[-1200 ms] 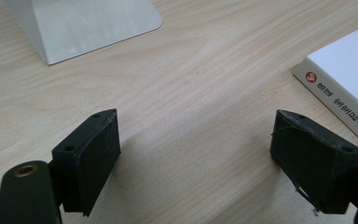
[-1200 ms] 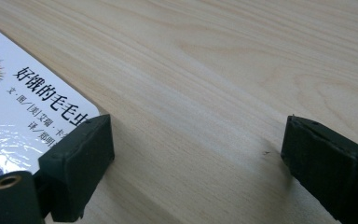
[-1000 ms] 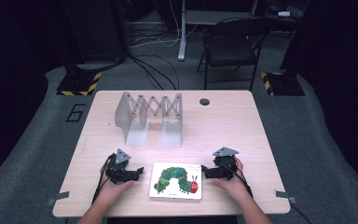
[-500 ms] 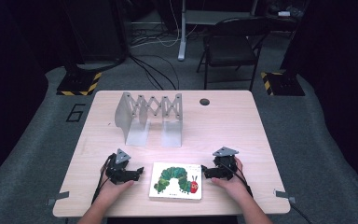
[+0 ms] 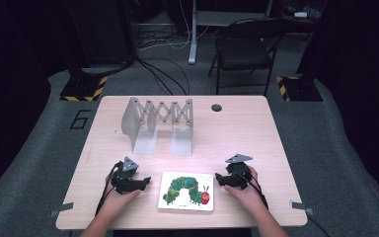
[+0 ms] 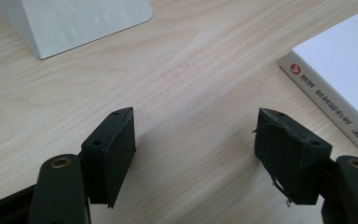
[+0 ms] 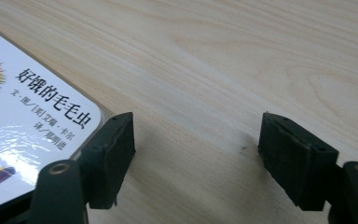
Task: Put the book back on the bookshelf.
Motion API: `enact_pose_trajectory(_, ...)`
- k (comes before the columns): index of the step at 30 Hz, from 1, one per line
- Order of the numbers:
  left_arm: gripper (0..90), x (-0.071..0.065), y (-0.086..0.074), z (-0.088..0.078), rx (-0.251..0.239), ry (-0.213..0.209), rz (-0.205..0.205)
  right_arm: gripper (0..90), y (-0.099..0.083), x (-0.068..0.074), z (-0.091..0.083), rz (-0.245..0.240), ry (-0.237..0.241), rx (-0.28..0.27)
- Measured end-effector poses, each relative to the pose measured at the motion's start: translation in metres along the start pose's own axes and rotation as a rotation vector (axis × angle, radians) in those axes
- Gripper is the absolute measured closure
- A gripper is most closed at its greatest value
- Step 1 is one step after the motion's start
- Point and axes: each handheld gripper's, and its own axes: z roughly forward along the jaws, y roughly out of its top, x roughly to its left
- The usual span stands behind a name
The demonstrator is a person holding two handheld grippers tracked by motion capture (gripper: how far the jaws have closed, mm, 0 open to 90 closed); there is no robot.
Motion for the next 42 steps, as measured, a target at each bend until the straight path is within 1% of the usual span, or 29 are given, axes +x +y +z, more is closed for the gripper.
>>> enact_pose_trajectory(1, 30.1, 0.000, 0.000, -0.001, -0.002, -0.005, -0.008, 28.9, 0.001, 0.001, -0.001, 0.008, 0.010, -0.001)
enact_pose_trajectory(2, 30.2, -0.001, 0.001, -0.003, -0.010, 0.002, -0.009, 28.9, 0.001, 0.002, -0.002, 0.009, 0.016, 0.000)
enact_pose_trajectory(3, 30.3, -0.001, 0.001, -0.004, -0.006, -0.007, -0.007, 29.2, 0.001, 0.003, -0.003, 0.009, 0.018, -0.002)
enact_pose_trajectory(4, 30.4, -0.001, 0.001, -0.005, -0.012, -0.008, -0.002, 29.8, 0.002, 0.003, -0.003, -0.011, 0.024, -0.008)
enact_pose_trajectory(5, 30.4, -0.002, 0.001, -0.006, -0.008, -0.010, -0.006, 30.0, 0.002, 0.004, -0.003, -0.004, 0.027, -0.001)
enact_pose_trajectory(7, 30.5, -0.003, 0.002, -0.008, -0.006, -0.016, -0.003, 30.2, 0.003, 0.005, -0.003, -0.011, 0.045, 0.019)
enact_pose_trajectory(8, 30.6, -0.004, 0.002, -0.010, 0.008, -0.029, 0.004, 30.5, 0.003, 0.006, -0.003, -0.006, 0.054, 0.024)
enact_pose_trajectory(11, 32.1, -0.008, 0.003, -0.011, -0.006, -0.021, 0.012, 32.6, 0.003, 0.006, -0.003, -0.007, 0.066, 0.037)
enact_pose_trajectory(12, 32.6, -0.009, 0.003, -0.012, 0.002, -0.035, 0.005, 33.8, 0.004, 0.007, -0.004, -0.003, 0.071, 0.042)
enact_pose_trajectory(14, 33.4, -0.011, 0.003, -0.013, 0.000, -0.050, -0.007, 38.1, 0.005, 0.009, -0.007, -0.012, 0.053, 0.043)
enact_pose_trajectory(15, 33.6, -0.011, 0.003, -0.013, -0.001, -0.056, -0.006, 38.9, 0.006, 0.009, -0.008, -0.024, 0.047, 0.046)
enact_pose_trajectory(16, 34.4, -0.012, 0.004, -0.015, 0.020, -0.074, -0.004, 39.3, 0.006, 0.010, -0.009, -0.031, 0.035, 0.048)
enact_pose_trajectory(17, 34.6, -0.014, 0.004, -0.015, 0.011, -0.073, -0.009, 40.0, 0.007, 0.010, -0.011, -0.045, 0.026, 0.045)
enact_pose_trajectory(18, 35.2, -0.014, 0.005, -0.016, 0.015, -0.079, -0.001, 40.1, 0.007, 0.011, -0.012, -0.044, 0.025, 0.050)
enact_pose_trajectory(19, 35.5, -0.016, 0.006, -0.017, 0.016, -0.089, -0.006, 40.8, 0.007, 0.011, -0.013, -0.036, 0.025, 0.051)
enact_pose_trajectory(20, 35.4, -0.018, 0.006, -0.018, 0.012, -0.086, -0.008, 41.8, 0.008, 0.012, -0.015, -0.022, 0.031, 0.056)
enact_pose_trajectory(23, 35.4, -0.022, 0.009, -0.021, 0.017, -0.099, 0.009, 44.1, 0.009, 0.010, -0.019, -0.018, 0.054, 0.054)
enact_pose_trajectory(24, 35.4, -0.025, 0.009, -0.021, 0.007, -0.098, 0.005, 44.1, 0.009, 0.010, -0.022, 0.003, 0.068, 0.060)
enact_pose_trajectory(25, 35.4, -0.026, 0.010, -0.022, 0.016, -0.105, 0.019, 44.1, 0.010, 0.009, -0.023, 0.005, 0.080, 0.058)
enact_pose_trajectory(27, 35.4, -0.029, 0.011, -0.023, 0.019, -0.112, 0.028, 44.4, 0.010, 0.009, -0.027, 0.037, 0.087, 0.051)
enact_pose_trajectory(28, 35.3, -0.031, 0.011, -0.023, 0.012, -0.116, 0.019, 44.5, 0.011, 0.008, -0.028, 0.020, 0.085, 0.042)
enact_pose_trajectory(29, 35.3, -0.032, 0.011, -0.023, 0.012, -0.119, 0.024, 44.5, 0.011, 0.008, -0.029, 0.024, 0.080, 0.037)
enact_pose_trajectory(30, 35.3, -0.033, 0.012, -0.024, 0.017, -0.122, 0.024, 44.5, 0.011, 0.007, -0.029, 0.017, 0.081, 0.042)
enact_pose_trajectory(32, 34.9, -0.037, 0.013, -0.024, 0.015, -0.127, 0.022, 44.5, 0.011, 0.007, -0.029, 0.025, 0.076, 0.054)
enact_pose_trajectory(36, 32.9, -0.045, 0.014, -0.024, 0.047, -0.105, 0.062, 44.8, 0.011, 0.006, -0.027, 0.022, 0.078, 0.067)
enact_pose_trajectory(37, 32.3, -0.046, 0.013, -0.024, 0.052, -0.111, 0.063, 44.7, 0.011, 0.006, -0.027, 0.029, 0.083, 0.074)
enact_pose_trajectory(39, 30.7, -0.049, 0.011, -0.025, 0.059, -0.124, 0.061, 44.4, 0.012, 0.006, -0.027, 0.046, 0.094, 0.065)
enact_pose_trajectory(41, 29.1, -0.051, 0.009, -0.025, 0.053, -0.133, 0.056, 43.4, 0.012, 0.006, -0.028, 0.036, 0.106, 0.069)
enact_pose_trajectory(42, 27.6, -0.051, 0.009, -0.026, 0.061, -0.141, 0.071, 41.5, 0.013, 0.008, -0.028, 0.057, 0.116, 0.064)
